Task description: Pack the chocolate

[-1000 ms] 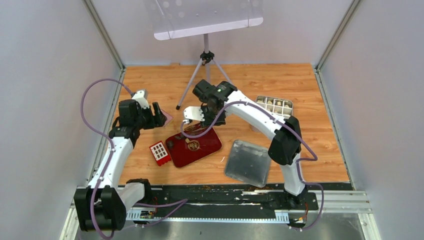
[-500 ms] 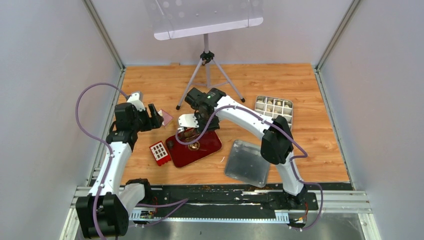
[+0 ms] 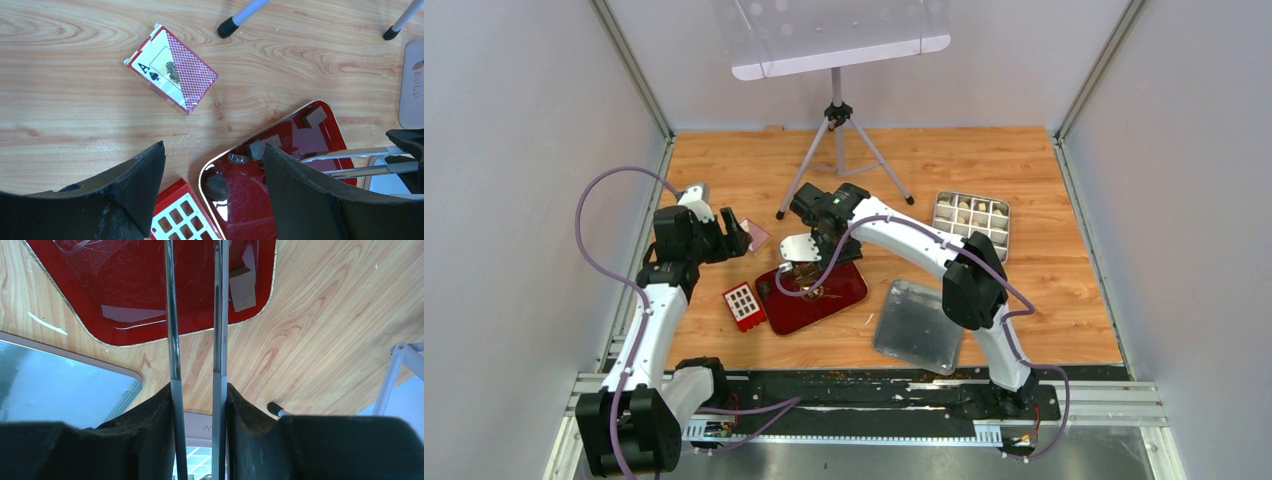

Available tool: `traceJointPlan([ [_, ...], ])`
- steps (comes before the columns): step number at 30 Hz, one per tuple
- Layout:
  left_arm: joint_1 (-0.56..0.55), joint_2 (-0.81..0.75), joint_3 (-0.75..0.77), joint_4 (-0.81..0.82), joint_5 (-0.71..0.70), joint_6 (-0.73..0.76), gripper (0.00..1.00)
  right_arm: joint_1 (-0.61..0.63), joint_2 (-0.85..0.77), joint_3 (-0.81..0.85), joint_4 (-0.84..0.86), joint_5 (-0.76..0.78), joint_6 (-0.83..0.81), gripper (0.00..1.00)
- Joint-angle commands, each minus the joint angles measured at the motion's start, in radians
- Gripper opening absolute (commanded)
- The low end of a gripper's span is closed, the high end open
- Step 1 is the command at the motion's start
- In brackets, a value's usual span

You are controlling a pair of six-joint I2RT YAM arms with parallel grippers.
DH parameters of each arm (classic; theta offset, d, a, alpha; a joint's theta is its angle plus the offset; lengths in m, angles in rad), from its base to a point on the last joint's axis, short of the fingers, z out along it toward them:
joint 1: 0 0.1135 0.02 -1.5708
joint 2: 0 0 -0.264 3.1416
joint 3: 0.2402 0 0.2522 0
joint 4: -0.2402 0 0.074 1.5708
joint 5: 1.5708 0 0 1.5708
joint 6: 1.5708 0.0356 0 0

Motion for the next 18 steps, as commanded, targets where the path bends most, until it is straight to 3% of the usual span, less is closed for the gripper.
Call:
traceJointPlan([
  [1, 0.009, -0.002, 0.004, 0.026, 0.023, -0.017, 0.8, 0.006, -0.045, 0.032, 0.001, -0.002, -0.012, 0.19],
  [7, 0.008, 0.036, 0.014, 0.047, 0.039, -0.03, 0.79, -0.034, -0.188, -0.016, -0.049, -0.021, 0.005, 0.17],
  [11, 0.008, 0.062, 0.017, 0.069, 0.061, -0.026, 0.77, -0.093, -0.309, -0.136, -0.068, -0.016, 0.03, 0.17],
  [18, 0.006, 0.114, 0.041, 0.06, 0.069, -0.034, 0.77, -0.345, -0.476, -0.307, -0.097, 0.003, 0.057, 0.18],
])
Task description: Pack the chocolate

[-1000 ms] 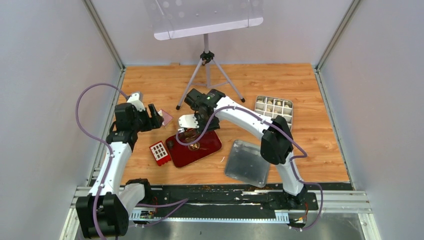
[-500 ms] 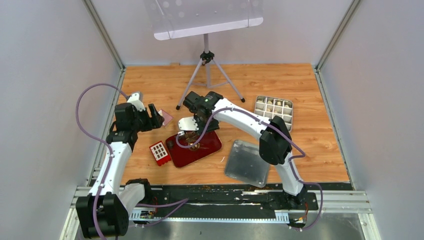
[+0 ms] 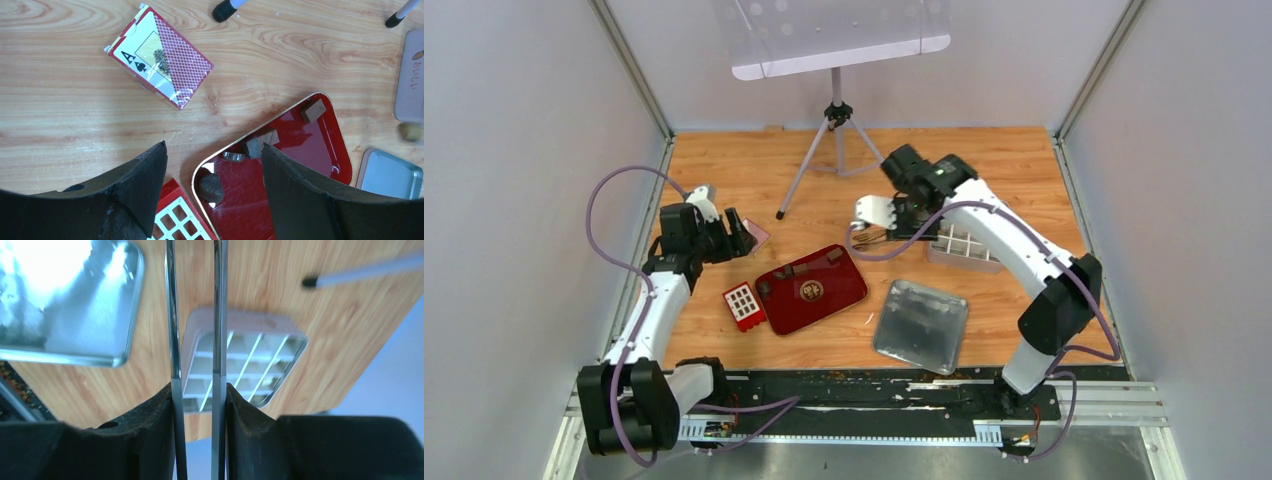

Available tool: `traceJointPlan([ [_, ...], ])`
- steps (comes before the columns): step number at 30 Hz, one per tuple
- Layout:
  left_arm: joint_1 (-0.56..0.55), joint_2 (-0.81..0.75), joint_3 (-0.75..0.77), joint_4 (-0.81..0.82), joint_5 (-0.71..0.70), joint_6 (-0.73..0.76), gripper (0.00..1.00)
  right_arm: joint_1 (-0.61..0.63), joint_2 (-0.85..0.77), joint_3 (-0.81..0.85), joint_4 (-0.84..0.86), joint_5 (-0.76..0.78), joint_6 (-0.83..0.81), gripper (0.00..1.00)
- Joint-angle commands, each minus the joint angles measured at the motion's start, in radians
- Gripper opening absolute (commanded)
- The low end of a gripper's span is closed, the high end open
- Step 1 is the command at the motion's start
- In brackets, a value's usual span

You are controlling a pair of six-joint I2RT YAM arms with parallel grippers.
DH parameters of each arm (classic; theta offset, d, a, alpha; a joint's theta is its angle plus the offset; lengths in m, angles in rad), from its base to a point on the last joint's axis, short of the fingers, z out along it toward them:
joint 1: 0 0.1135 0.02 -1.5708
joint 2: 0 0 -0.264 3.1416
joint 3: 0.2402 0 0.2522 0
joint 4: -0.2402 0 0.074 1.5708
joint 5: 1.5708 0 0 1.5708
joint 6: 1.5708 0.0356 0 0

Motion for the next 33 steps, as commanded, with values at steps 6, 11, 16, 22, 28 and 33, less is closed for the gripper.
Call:
traceJointPlan([
  [6, -0.02, 0.055, 0.048, 0.041, 0.02, -0.017, 0.76, -0.394, -0.134, -0.075, -0.058, 0.019, 0.013, 0.18],
  [11, -0.034, 0.07, 0.058, 0.039, 0.012, -0.01, 0.76, -0.517, -0.141, -0.131, -0.037, 0.113, -0.037, 0.18],
  [16, -0.037, 0.073, 0.059, 0.038, 0.016, -0.008, 0.76, -0.566, -0.114, -0.117, -0.047, 0.121, -0.036, 0.19],
  [22, -0.038, 0.067, 0.054, 0.038, 0.013, -0.006, 0.76, -0.573, -0.098, -0.135, -0.036, 0.173, -0.039, 0.21],
  [28, -0.036, 0.067, 0.047, 0.046, 0.013, -0.008, 0.76, -0.573, -0.079, -0.105, -0.089, 0.149, -0.031, 0.35],
  [33, -0.038, 0.064, 0.043, 0.052, 0.012, -0.01, 0.76, -0.574, -0.07, -0.073, -0.116, 0.135, -0.023, 0.39],
])
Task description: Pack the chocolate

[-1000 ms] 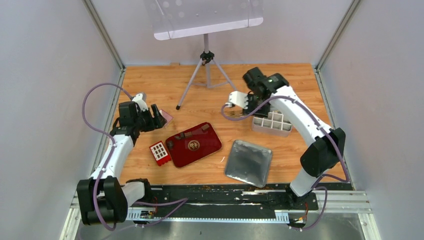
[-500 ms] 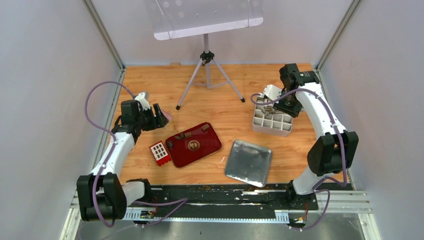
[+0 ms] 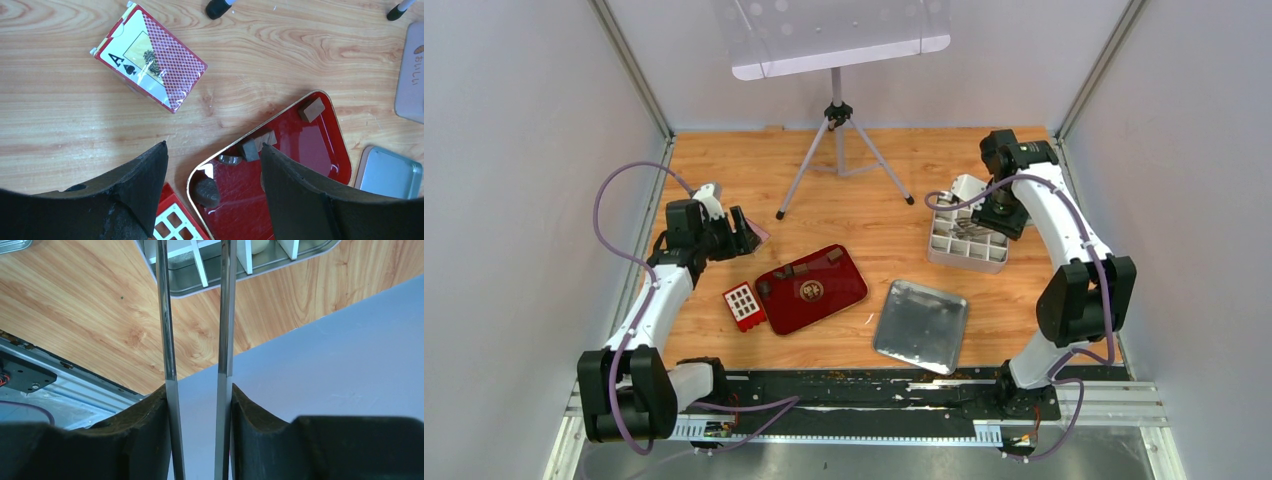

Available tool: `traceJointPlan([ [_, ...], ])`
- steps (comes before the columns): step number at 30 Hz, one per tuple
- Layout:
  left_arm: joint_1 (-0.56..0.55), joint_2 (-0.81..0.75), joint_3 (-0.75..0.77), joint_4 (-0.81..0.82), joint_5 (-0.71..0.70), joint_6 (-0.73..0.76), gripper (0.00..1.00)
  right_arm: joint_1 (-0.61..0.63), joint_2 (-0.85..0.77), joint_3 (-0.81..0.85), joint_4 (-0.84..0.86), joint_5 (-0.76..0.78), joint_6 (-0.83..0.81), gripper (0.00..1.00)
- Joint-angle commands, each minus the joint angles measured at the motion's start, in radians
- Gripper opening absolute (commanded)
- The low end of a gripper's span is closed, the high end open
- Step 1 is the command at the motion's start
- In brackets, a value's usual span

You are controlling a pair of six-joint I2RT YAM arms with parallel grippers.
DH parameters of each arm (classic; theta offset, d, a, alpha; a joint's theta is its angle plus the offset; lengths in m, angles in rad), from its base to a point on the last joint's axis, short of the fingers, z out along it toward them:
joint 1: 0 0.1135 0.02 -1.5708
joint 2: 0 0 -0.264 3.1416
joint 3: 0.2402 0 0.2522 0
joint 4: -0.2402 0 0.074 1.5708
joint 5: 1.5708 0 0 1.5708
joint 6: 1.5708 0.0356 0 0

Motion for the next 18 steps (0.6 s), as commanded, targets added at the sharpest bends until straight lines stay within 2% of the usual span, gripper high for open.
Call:
traceJointPlan([
  [1, -0.004, -0.007, 0.019, 0.042, 0.008, -0.006, 0.76, -0.002, 0.003, 0.08, -0.04, -0.005, 0.009, 0.39],
  [7, -0.003, -0.016, 0.017, 0.039, 0.002, -0.003, 0.76, 0.044, 0.048, 0.233, -0.074, -0.042, 0.031, 0.37],
  [18, -0.003, -0.038, 0.027, 0.02, -0.015, 0.022, 0.77, 0.44, 0.17, 0.289, 0.066, -0.097, 0.034, 0.32],
])
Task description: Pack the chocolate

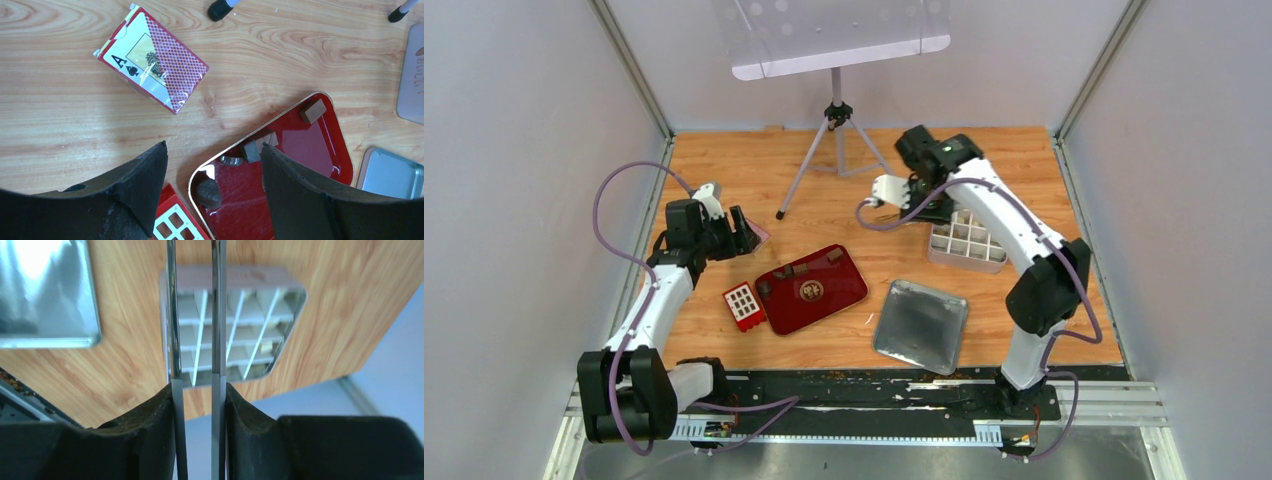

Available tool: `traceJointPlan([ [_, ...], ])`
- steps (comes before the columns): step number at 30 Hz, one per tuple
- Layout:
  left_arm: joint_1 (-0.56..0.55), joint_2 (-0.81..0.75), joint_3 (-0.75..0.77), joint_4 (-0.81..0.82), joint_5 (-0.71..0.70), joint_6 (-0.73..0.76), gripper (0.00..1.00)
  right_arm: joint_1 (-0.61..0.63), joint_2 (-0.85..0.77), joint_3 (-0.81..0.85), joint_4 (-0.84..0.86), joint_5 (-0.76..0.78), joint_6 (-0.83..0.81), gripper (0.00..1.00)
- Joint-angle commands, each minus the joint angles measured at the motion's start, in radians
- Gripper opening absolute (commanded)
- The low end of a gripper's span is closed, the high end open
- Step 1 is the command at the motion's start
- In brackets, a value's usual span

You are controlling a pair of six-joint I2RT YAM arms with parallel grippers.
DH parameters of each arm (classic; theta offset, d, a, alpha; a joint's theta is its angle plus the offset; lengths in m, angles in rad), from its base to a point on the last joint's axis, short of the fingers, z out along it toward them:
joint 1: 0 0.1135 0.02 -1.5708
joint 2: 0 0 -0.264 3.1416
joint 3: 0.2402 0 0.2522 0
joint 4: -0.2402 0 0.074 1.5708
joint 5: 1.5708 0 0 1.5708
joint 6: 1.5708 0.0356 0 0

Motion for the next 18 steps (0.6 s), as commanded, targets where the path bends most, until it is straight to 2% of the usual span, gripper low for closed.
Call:
traceJointPlan([
  [1, -0.004, -0.041, 0.028, 0.011, -0.011, 0.021, 0.77, 0.14, 0.068, 0.058, 0.101, -0.034, -0.018, 0.32],
  [8, 0.0, -0.069, 0.027, -0.004, -0.017, 0.041, 0.77, 0.254, 0.185, 0.096, 0.207, 0.021, -0.105, 0.36],
  [18, 0.024, -0.096, 0.002, 0.004, -0.024, 0.037, 0.78, 0.291, 0.238, 0.098, 0.246, 0.045, -0.202, 0.39],
])
